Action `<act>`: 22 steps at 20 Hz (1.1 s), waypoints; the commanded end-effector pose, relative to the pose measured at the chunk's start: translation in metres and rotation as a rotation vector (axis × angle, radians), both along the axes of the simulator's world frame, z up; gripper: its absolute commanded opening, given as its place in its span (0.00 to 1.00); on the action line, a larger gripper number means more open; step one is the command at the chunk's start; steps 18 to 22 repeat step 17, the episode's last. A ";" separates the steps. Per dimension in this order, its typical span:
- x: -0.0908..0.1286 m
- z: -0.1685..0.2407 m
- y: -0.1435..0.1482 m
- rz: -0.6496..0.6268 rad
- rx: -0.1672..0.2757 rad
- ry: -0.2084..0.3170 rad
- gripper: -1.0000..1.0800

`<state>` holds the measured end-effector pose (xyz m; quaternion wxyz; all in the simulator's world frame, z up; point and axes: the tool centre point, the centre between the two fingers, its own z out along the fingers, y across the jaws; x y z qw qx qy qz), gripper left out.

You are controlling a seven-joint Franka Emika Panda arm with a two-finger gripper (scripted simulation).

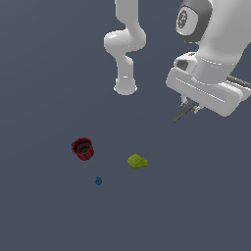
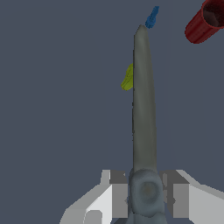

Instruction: Pick up a designated object from a clutter of objects.

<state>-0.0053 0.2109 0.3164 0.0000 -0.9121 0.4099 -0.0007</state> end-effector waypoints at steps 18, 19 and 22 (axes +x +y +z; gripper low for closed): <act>-0.007 0.085 0.008 0.000 0.000 0.001 0.00; -0.007 0.085 0.008 0.000 0.000 0.001 0.00; -0.007 0.085 0.008 0.000 0.000 0.001 0.00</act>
